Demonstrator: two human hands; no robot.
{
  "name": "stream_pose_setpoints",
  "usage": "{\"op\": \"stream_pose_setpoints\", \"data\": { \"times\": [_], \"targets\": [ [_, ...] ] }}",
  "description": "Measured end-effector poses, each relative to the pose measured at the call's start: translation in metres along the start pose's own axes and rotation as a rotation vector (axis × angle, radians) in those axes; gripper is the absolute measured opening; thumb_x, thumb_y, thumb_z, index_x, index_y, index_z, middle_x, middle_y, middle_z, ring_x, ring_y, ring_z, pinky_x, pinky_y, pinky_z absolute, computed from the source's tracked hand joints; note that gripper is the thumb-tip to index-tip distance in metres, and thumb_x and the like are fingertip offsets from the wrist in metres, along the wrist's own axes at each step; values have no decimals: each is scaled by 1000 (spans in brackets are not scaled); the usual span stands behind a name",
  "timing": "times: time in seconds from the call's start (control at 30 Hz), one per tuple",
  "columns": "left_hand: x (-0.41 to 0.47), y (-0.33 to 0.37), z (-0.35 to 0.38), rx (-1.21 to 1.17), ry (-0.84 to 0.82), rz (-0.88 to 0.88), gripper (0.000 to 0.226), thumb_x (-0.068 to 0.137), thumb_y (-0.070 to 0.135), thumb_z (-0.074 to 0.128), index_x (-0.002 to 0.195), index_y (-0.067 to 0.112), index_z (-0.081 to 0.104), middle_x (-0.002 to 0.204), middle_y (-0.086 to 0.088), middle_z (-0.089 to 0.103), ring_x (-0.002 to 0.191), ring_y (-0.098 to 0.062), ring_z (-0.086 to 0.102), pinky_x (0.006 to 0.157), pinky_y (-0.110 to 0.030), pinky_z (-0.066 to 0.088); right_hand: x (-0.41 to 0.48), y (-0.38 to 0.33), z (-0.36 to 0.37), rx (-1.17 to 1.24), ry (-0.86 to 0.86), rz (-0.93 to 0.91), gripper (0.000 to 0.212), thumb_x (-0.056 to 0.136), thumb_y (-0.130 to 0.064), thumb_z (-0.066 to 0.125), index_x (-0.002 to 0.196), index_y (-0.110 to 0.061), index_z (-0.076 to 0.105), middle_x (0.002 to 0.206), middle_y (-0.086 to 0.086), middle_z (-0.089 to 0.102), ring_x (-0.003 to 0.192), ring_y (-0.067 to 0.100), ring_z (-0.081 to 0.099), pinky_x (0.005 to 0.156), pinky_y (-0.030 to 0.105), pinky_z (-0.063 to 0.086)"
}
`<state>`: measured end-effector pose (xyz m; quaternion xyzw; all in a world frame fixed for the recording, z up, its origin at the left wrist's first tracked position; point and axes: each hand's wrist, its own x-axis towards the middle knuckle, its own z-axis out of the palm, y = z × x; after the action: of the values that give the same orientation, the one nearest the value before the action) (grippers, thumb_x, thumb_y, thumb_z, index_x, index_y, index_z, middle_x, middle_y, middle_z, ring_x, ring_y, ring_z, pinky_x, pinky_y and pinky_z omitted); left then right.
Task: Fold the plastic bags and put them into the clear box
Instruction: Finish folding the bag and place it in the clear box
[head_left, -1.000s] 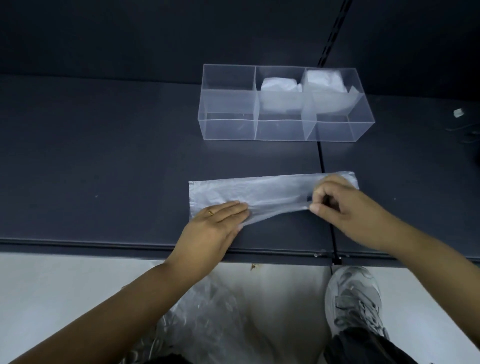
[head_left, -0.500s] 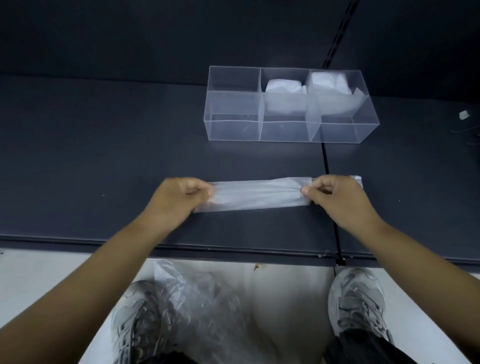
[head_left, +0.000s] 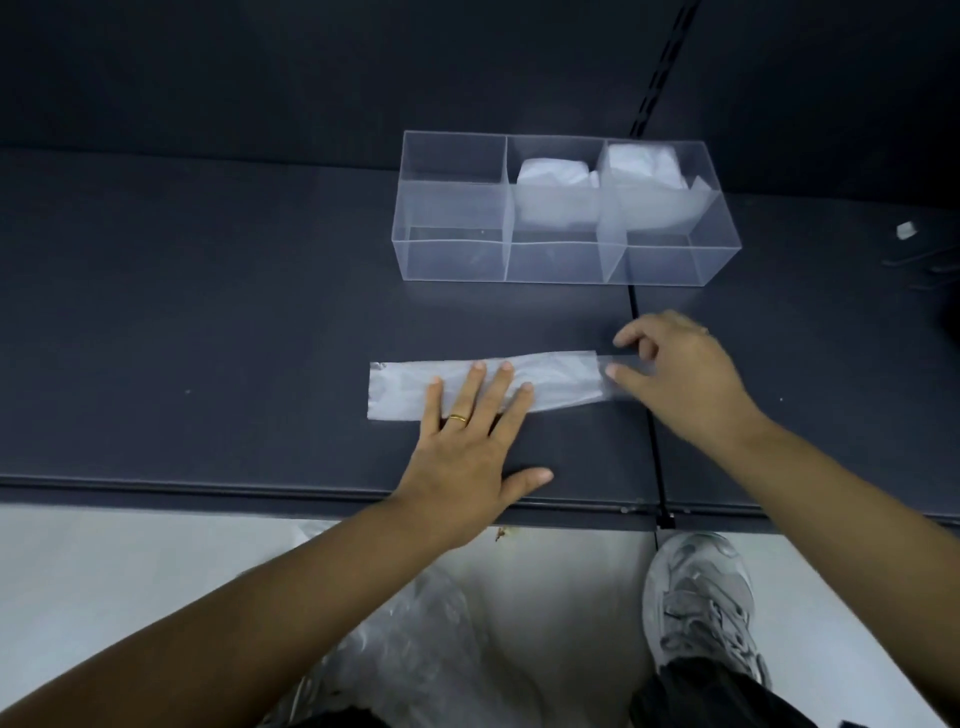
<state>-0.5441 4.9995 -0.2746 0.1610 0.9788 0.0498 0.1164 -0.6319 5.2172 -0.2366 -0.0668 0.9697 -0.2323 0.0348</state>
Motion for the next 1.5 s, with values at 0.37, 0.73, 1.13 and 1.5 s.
{"op": "stream_pose_setpoints", "data": {
  "times": [0.37,0.73,1.13,1.5],
  "targets": [
    [2,-18,0,55,46,138,82,89,70,7,152,19,16,160,-5,9,147,-27,2,117,-56,9,-7,46,-29,-83,-270,71,13,89,-25,63,82,-14,60,89,-1,53,84,19,52,69,28,35],
    [6,16,-13,-398,198,270,86,81,59,58,148,18,24,159,5,15,146,-5,-1,119,-26,-4,-62,-14,-67,1079,-561,536,24,67,-9,71,83,-11,53,61,9,62,54,15,64,47,19,50],
    [-1,45,-35,-1544,169,-320,27,96,27,53,82,26,75,82,10,73,82,-5,67,80,-19,49,-44,-25,-35,908,-636,110,61,80,-20,74,133,-24,44,124,-3,62,64,15,47,52,21,41],
    [22,20,-29,-1736,169,-695,20,96,16,55,87,2,66,93,-18,69,85,-28,67,78,-32,58,-52,-34,26,642,-371,322,19,84,-12,71,94,-18,56,68,3,69,46,12,62,44,20,47]
  ]
}}
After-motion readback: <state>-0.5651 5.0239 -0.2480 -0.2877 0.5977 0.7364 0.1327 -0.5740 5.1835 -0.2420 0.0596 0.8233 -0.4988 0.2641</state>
